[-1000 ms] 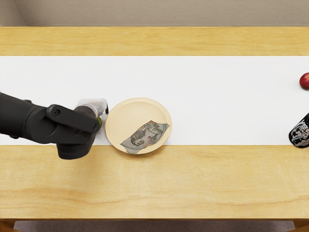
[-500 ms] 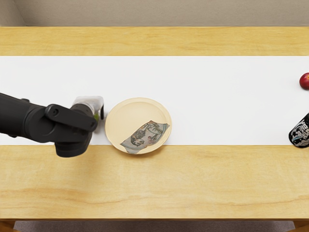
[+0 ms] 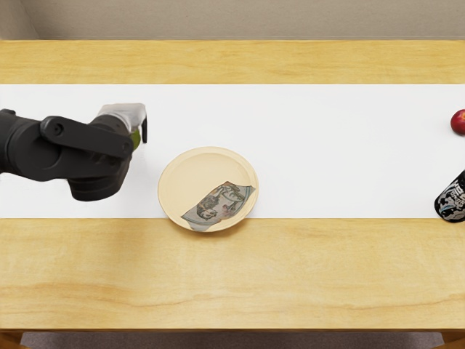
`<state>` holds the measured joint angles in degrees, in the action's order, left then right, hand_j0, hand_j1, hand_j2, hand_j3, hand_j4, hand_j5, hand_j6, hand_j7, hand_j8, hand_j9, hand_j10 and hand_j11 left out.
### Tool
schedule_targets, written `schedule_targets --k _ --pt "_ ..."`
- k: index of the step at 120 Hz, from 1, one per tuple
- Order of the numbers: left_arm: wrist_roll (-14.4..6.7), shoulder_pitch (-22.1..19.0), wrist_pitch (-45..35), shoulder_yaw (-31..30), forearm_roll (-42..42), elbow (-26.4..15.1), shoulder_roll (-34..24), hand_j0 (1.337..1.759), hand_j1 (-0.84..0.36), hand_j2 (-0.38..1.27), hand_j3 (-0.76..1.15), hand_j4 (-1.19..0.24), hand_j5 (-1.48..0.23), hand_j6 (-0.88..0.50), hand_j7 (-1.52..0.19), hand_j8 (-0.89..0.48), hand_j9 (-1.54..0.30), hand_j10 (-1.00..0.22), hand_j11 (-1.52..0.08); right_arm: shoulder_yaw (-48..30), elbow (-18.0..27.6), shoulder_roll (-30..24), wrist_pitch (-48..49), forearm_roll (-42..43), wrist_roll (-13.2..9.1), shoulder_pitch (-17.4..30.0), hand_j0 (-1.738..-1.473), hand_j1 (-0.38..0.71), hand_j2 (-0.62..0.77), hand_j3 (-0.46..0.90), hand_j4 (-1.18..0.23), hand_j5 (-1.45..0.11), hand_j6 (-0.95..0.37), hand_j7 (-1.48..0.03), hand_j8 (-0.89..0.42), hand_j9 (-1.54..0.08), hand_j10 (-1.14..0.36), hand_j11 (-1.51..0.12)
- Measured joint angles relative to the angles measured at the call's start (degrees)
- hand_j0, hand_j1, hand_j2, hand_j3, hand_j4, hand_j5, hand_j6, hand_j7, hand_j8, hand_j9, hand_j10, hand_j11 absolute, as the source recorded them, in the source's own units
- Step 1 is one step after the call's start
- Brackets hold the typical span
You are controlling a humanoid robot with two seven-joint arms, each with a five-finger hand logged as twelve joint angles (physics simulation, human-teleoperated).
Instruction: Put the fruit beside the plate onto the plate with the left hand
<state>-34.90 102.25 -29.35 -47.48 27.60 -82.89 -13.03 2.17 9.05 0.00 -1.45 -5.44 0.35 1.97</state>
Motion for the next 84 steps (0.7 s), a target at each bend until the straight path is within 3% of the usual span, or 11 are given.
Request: schedule_targets --k 47,84 --pt "0.03 2.16 2.22 6.41 -1.44 -3.83 3.33 1.649 -0.35 0.44 0.00 -0.79 -1.28 -0.29 -1.19 -0.16 -1.17 -0.40 -1.17 0.01 0.00 0.00 -0.02 0.00 0.00 0.01 -1.658 -0.31 -0.01 0.00 -0.03 -0.04 -0.03 -0.04 -0.03 -0.04 -0.03 -0.04" --pt "0.02 1.33 2.57 10.81 -1.49 -3.93 9.23 1.649 -0.29 0.32 0.00 -0.79 -1.31 -0.31 -1.20 -0.20 -1.19 -0.42 -1.17 -0.02 0.00 0.00 -0.02 0.00 0.00 0.02 -1.658 -0.31 -0.01 0.00 -0.03 -0.04 -0.03 -0.04 -0.03 -0.04 -0.03 -0.04"
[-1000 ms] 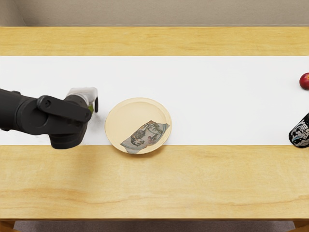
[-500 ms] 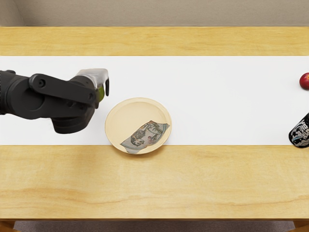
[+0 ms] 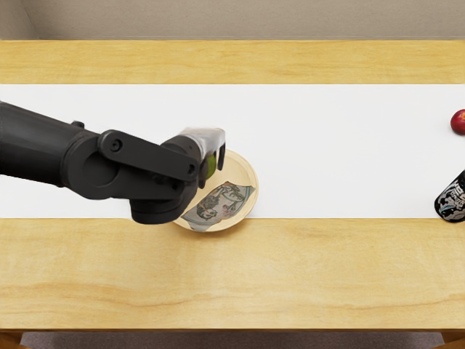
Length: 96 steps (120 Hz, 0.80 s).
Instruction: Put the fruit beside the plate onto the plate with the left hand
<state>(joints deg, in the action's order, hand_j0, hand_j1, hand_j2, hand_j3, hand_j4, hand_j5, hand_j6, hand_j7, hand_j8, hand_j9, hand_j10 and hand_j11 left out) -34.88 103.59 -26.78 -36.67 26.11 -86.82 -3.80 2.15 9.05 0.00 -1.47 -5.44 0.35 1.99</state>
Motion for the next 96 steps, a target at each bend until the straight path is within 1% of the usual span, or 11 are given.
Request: schedule_targets --k 15,17,22,30,37,47,57,68,78,83,96 --pt "-0.04 -1.45 -0.29 0.95 0.15 0.75 2.60 1.648 -0.24 0.31 0.00 -0.79 -1.29 -0.37 -1.21 -0.21 -1.19 -0.45 -1.18 0.01 0.00 0.00 0.00 0.00 0.00 -0.01 -1.658 -0.31 -0.01 0.00 -0.03 -0.04 -0.03 -0.04 -0.03 -0.04 -0.03 -0.04" --pt "-0.07 -1.66 -0.35 1.03 0.13 0.91 2.97 1.648 -0.24 0.29 0.00 -0.80 -1.29 -0.38 -1.22 -0.21 -1.19 -0.46 -1.18 0.02 0.00 0.00 0.00 0.00 0.00 -0.01 -1.658 -0.31 -0.01 0.00 -0.03 -0.04 -0.03 -0.04 -0.03 -0.04 -0.03 -0.04" --pt "-0.07 -1.95 -0.42 1.22 0.06 1.35 3.48 1.648 -0.26 0.38 0.00 -0.79 -1.30 -0.38 -1.23 -0.21 -1.18 -0.45 -1.18 0.02 0.00 0.00 0.00 0.00 0.00 -0.01 -1.658 -0.31 -0.01 0.00 -0.03 -0.04 -0.03 -0.04 -0.03 -0.04 -0.03 -0.04" --pt "-0.11 -2.35 -0.53 1.39 0.18 2.13 3.76 1.649 -0.28 0.43 0.00 -0.78 -1.27 -0.37 -1.21 -0.24 -1.15 -0.45 -1.15 0.01 0.00 0.00 0.00 0.00 0.00 -0.01 -1.658 -0.31 -0.01 0.00 -0.03 -0.04 -0.03 -0.04 -0.03 -0.04 -0.03 -0.04" --pt "-0.07 -2.59 -0.54 1.46 0.31 2.96 3.80 1.650 -0.27 0.44 0.00 -0.74 -1.19 -0.41 -1.13 -0.28 -1.09 -0.48 -1.09 0.02 0.00 0.00 0.01 -0.01 0.00 -0.01 -1.658 -0.31 -0.01 0.00 -0.03 -0.04 -0.03 -0.04 -0.03 -0.04 -0.03 -0.04" --pt "-0.11 -2.68 -0.69 1.50 0.50 3.69 3.80 1.653 -0.20 0.34 0.00 -0.64 -0.98 -0.52 -0.94 -0.33 -0.91 -0.53 -0.91 0.02 0.00 0.00 0.01 0.00 0.00 -0.03 -1.658 -0.31 -0.01 0.00 -0.03 -0.04 -0.03 -0.04 -0.03 -0.04 -0.03 -0.04" --pt "-0.12 -2.69 -0.72 1.51 0.51 4.02 3.80 1.654 -0.12 0.24 0.00 -0.51 -0.76 -0.44 -0.74 -0.31 -0.72 -0.44 -0.72 0.02 0.00 0.00 0.00 0.00 0.00 -0.03 -1.658 -0.31 -0.01 0.00 -0.03 -0.04 -0.03 -0.04 -0.03 -0.04 -0.03 -0.04" --pt "-0.12 -2.69 -0.72 1.53 0.49 4.18 3.80 1.656 -0.06 0.17 0.00 -0.42 -0.61 -0.37 -0.59 -0.29 -0.58 -0.37 -0.58 0.02 0.00 0.00 0.01 0.00 0.00 -0.03 -1.658 -0.31 -0.01 0.00 -0.03 -0.04 -0.03 -0.04 -0.03 -0.04 -0.03 -0.04" --pt "-0.12 -2.69 -0.59 2.25 0.45 4.24 3.70 1.657 -0.02 0.13 0.00 -0.36 -0.51 -0.33 -0.50 -0.28 -0.49 -0.33 -0.49 0.01 0.00 0.00 0.00 0.00 0.00 -0.02 -1.658 -0.31 -0.01 0.00 -0.03 -0.04 -0.03 -0.04 -0.03 -0.04 -0.03 -0.04" --pt "-0.12 -2.63 -0.50 2.79 0.44 4.23 2.52 1.657 -0.01 0.12 0.00 -0.34 -0.48 -0.32 -0.47 -0.27 -0.46 -0.32 -0.46 0.02 0.00 0.00 0.01 0.00 0.00 -0.01 -1.658 -0.31 -0.01 0.00 -0.03 -0.04 -0.03 -0.04 -0.03 -0.04 -0.03 -0.04" --pt "-0.12 -2.68 1.99 5.57 0.44 3.90 -3.00 1.657 0.01 0.09 0.00 -0.30 -0.42 -0.29 -0.41 -0.26 -0.41 -0.29 -0.41 0.03 0.00 0.00 -0.01 -0.01 0.00 -0.02 -1.658 -0.31 -0.01 0.00 -0.03 -0.04 -0.03 -0.04 -0.03 -0.04 -0.03 -0.04"
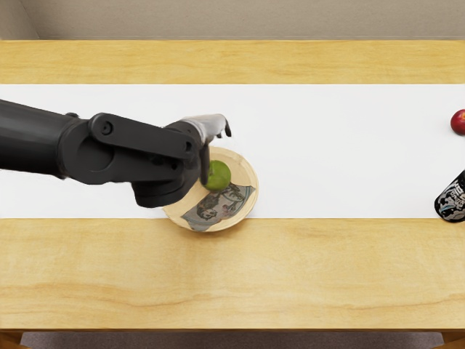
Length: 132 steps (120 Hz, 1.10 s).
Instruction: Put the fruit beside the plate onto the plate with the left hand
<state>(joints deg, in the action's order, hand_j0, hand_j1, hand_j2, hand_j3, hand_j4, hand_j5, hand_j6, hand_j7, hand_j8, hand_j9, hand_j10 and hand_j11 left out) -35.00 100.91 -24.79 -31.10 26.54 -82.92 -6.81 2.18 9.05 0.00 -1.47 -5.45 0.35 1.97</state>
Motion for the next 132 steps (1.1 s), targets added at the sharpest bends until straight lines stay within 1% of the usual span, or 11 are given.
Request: schedule_targets --k 12,25,38,46,59,69,82,95,104,118,132 --pt "0.00 -0.11 5.13 4.33 0.00 -1.12 -7.23 1.658 0.03 0.08 0.00 -0.28 -0.38 -0.27 -0.38 -0.26 -0.37 -0.28 -0.37 -0.01 0.00 0.00 0.00 0.00 0.00 0.01 -1.658 -0.31 -0.01 0.00 -0.03 -0.04 -0.03 -0.04 -0.03 -0.04 -0.03 -0.04" --pt "0.47 -2.35 12.62 10.08 -0.93 -2.45 -15.98 1.658 0.04 0.07 0.00 -0.27 -0.36 -0.27 -0.36 -0.26 -0.35 -0.27 -0.35 -0.01 0.00 0.00 0.02 0.00 0.00 0.00 -1.658 -0.31 -0.01 0.00 -0.03 -0.04 -0.03 -0.04 -0.03 -0.04 -0.03 -0.04" --pt "2.68 -7.95 23.19 17.99 -3.72 -2.95 -26.96 1.658 0.04 0.06 0.00 -0.26 -0.34 -0.26 -0.34 -0.25 -0.34 -0.26 -0.34 -0.01 0.00 0.00 0.02 0.00 0.00 0.00 -1.658 -0.31 -0.01 0.00 -0.03 -0.04 -0.03 -0.04 -0.03 -0.04 -0.03 -0.04" --pt "3.69 -12.60 30.49 24.21 -5.65 -2.88 -34.86 1.658 0.04 0.06 0.00 -0.26 -0.34 -0.26 -0.34 -0.25 -0.34 -0.26 -0.34 0.00 0.00 0.00 0.03 0.00 0.00 0.01 -1.658 -0.31 -0.01 0.00 -0.03 -0.04 -0.03 -0.04 -0.03 -0.04 -0.03 -0.04" --pt "4.50 -22.92 43.20 35.93 -7.51 0.89 -35.47 1.658 0.05 0.05 0.00 -0.26 -0.33 -0.26 -0.33 -0.25 -0.33 -0.25 -0.33 0.00 0.00 0.00 0.01 0.00 0.00 0.03 -1.658 -0.31 -0.01 0.00 -0.03 -0.04 -0.03 -0.04 -0.03 -0.04 -0.03 -0.04" --pt "4.84 -27.18 52.03 43.87 -9.25 5.41 -35.49 1.658 0.05 0.05 0.00 -0.25 -0.33 -0.25 -0.33 -0.25 -0.33 -0.25 -0.33 0.00 0.00 0.00 0.01 0.00 0.00 0.03 -1.658 -0.31 -0.01 0.00 -0.03 -0.04 -0.03 -0.04 -0.03 -0.04 -0.03 -0.04" --pt "5.76 -32.23 57.06 51.18 -11.78 11.19 -35.68 1.658 0.05 0.05 0.00 -0.25 -0.33 -0.25 -0.33 -0.25 -0.33 -0.25 -0.33 -0.01 0.00 0.00 0.02 0.00 0.00 0.02 -1.658 -0.31 -0.01 0.00 -0.03 -0.04 -0.03 -0.04 -0.03 -0.04 -0.03 -0.04" --pt "6.22 -35.93 58.84 56.02 -14.00 14.50 -38.87 1.658 0.05 0.05 0.00 -0.25 -0.33 -0.25 -0.33 -0.25 -0.33 -0.25 -0.33 -0.01 0.00 0.00 0.02 0.00 0.00 0.02 -1.658 -0.31 -0.01 0.00 -0.03 -0.04 -0.03 -0.04 -0.03 -0.04 -0.03 -0.04" --pt "6.45 -37.26 59.34 58.16 -15.83 16.10 -40.73 1.658 0.05 0.05 0.00 -0.25 -0.33 -0.25 -0.33 -0.25 -0.33 -0.25 -0.33 -0.01 0.00 0.00 0.02 0.00 0.00 0.02 -1.658 -0.31 -0.01 0.00 -0.03 -0.04 -0.03 -0.04 -0.03 -0.04 -0.03 -0.04" --pt "6.62 -38.65 59.66 59.69 -19.09 19.84 -41.26 1.658 0.05 0.05 0.00 -0.25 -0.33 -0.25 -0.33 -0.25 -0.33 -0.25 -0.33 -0.01 0.00 0.00 0.03 0.00 0.00 0.01 -1.658 -0.31 -0.01 0.00 -0.03 -0.04 -0.03 -0.04 -0.03 -0.04 -0.03 -0.04" --pt "6.67 -39.98 59.77 60.19 -21.39 21.59 -42.75 1.658 0.05 0.05 0.00 -0.25 -0.33 -0.25 -0.33 -0.25 -0.33 -0.25 -0.33 0.00 0.00 0.00 0.01 0.00 0.00 0.01 -1.658 -0.31 -0.01 0.00 -0.03 -0.04 -0.03 -0.04 -0.03 -0.04 -0.03 -0.04"
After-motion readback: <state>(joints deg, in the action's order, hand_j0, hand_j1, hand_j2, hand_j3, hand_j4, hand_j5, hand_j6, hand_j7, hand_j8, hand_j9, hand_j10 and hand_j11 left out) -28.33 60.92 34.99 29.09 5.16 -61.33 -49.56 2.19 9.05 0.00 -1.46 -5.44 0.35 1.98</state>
